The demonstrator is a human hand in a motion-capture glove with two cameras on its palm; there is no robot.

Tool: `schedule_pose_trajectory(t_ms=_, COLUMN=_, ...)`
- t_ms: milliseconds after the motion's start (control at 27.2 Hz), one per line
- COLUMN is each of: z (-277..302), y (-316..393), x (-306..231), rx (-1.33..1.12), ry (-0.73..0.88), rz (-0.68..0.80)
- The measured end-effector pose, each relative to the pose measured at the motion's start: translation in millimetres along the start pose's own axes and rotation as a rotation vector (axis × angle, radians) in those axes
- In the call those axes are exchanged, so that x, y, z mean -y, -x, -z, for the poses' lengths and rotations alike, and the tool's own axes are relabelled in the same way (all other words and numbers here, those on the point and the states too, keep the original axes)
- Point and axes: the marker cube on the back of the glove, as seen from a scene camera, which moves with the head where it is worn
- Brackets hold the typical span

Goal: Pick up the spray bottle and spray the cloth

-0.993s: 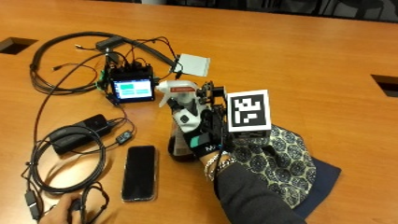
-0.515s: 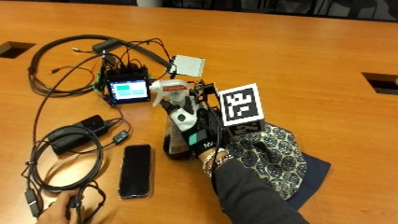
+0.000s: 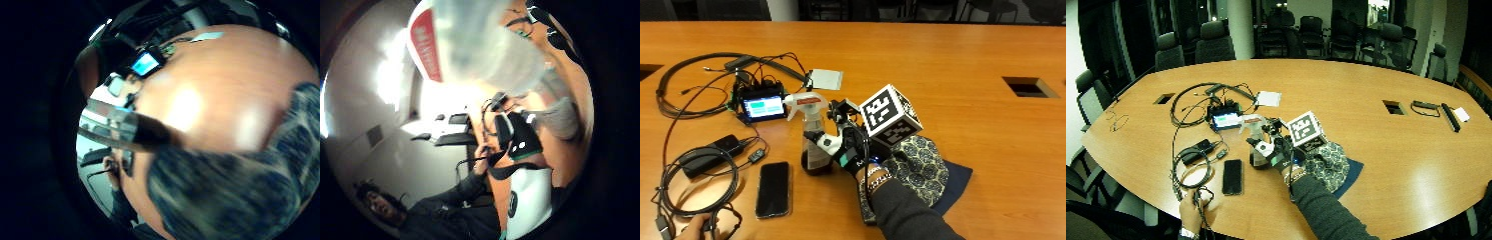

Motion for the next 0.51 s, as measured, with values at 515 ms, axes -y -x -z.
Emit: schedule_pose_trajectory(t_ms=515, z=67, y=-14, x=-74, rx=-0.476, ry=0.168, rz=-0.056)
